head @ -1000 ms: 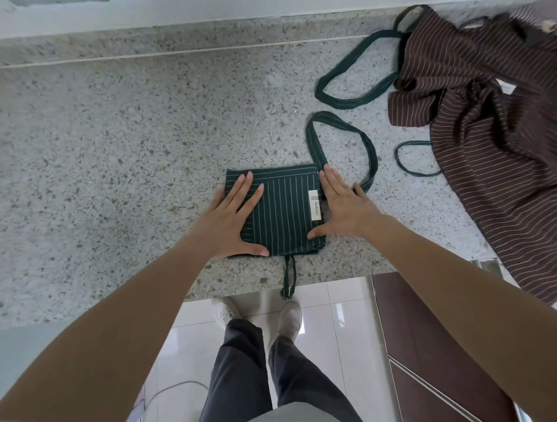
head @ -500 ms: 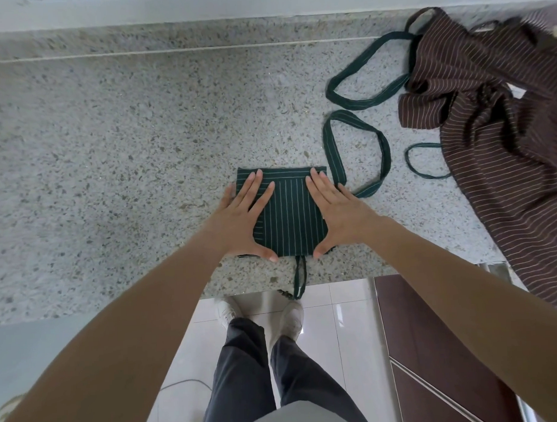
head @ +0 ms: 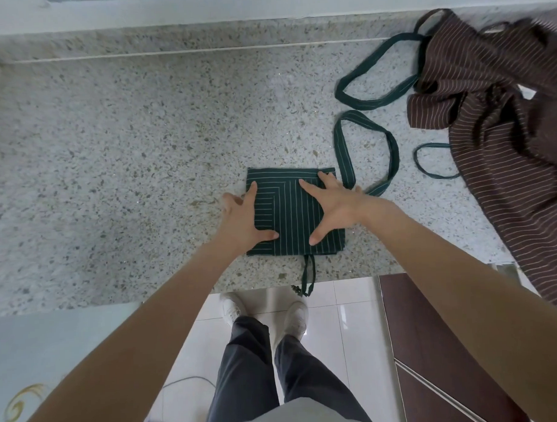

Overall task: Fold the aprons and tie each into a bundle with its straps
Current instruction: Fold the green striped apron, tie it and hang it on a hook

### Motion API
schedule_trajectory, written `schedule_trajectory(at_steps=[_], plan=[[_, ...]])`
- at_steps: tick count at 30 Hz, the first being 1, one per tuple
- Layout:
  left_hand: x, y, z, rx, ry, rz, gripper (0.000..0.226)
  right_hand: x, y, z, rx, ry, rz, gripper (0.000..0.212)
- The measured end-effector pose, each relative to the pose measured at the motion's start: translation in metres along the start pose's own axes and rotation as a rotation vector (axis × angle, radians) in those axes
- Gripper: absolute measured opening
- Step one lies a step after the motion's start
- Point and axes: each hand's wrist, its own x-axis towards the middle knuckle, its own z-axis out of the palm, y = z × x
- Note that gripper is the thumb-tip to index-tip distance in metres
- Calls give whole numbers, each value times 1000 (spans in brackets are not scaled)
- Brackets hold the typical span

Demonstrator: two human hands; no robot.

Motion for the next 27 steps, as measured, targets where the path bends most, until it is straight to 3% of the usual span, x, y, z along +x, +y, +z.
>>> schedule_trajectory(at_steps=[3, 7, 14, 18, 21, 25, 27], plan=[[0, 2, -5, -64, -66, -40, 117, 3, -18, -10, -30, 29, 49, 126], [4, -3, -4, -121, -72, -57, 121, 14, -33, 10, -193, 76, 107, 136], [3, 1, -1, -316, 18, 5, 121, 19, -39, 14, -197, 76, 140, 140], [-5, 22, -2, -247, 35, 66, 117, 20, -39, 16, -143, 91, 136, 141], [-13, 40, -2, -209, 59, 119, 115, 16, -20, 22, 192, 126, 29, 129], [-16, 60, 5, -195, 78, 180, 109, 12, 21, 24, 1311, 176, -135, 64], [-16, 73, 12, -208, 70, 224, 105, 10, 33, 20, 1592, 177, -148, 47]])
